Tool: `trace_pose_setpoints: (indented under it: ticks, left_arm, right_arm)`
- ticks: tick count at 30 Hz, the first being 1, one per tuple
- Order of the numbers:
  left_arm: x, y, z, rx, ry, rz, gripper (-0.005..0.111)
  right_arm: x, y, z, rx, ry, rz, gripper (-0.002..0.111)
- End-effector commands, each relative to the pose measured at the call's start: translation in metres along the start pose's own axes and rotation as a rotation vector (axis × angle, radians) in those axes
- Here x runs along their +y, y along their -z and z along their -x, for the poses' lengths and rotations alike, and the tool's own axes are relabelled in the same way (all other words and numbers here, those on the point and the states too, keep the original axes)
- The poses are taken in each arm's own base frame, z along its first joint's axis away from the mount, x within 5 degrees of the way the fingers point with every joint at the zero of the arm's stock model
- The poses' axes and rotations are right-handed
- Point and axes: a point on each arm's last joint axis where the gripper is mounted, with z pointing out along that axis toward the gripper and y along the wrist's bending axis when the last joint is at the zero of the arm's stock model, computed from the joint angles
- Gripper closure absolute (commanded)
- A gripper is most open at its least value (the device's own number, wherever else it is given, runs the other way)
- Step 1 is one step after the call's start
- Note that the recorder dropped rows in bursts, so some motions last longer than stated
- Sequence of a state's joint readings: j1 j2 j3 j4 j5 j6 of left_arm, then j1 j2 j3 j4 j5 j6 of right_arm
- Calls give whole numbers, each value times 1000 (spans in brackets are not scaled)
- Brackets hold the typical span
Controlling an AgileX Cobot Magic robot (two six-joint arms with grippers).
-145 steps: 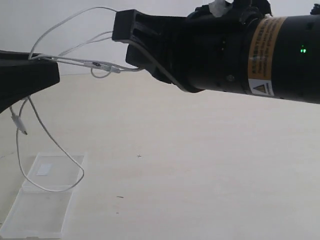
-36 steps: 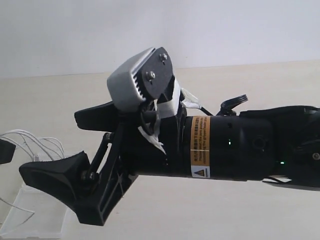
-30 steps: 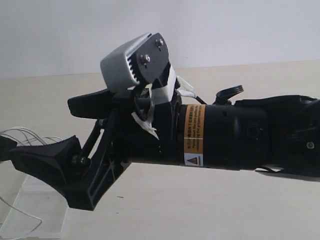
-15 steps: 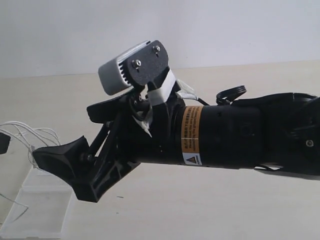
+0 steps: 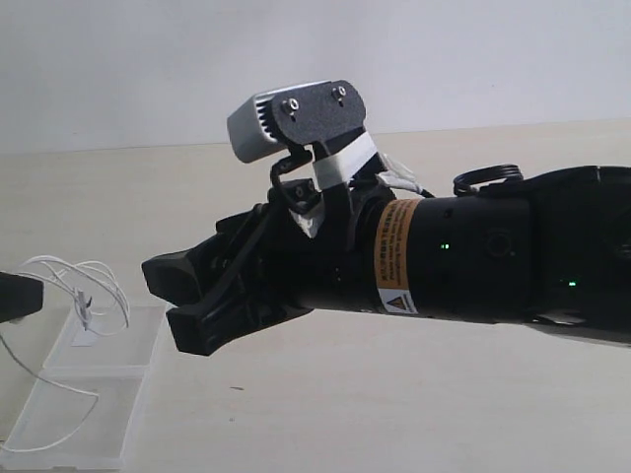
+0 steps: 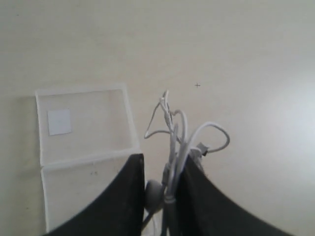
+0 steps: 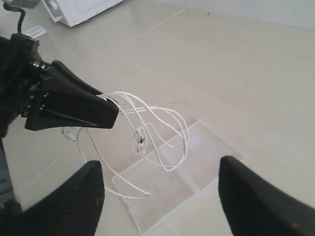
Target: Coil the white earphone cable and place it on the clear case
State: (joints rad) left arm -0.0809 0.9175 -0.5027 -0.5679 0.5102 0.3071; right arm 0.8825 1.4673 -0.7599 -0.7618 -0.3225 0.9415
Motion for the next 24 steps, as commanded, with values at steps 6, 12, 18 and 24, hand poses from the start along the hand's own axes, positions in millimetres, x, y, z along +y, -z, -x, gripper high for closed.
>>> trace_pose_setpoints:
  ticks: [6,12,18,24]
  left_arm:
    - [9,-25,3,25,122,33,107]
    - [12,-33,1,58,152,46,107]
    - [14,-41,-1,93,187,57,107]
    - [18,-49,-1,100,277,81,107]
  right_arm:
    - [2,1,2,-1,-46,9,45]
    - [2,1,2,3,-45,14,45]
    - [3,1,2,1,-47,17,45]
    - [3,1,2,1,-53,17,45]
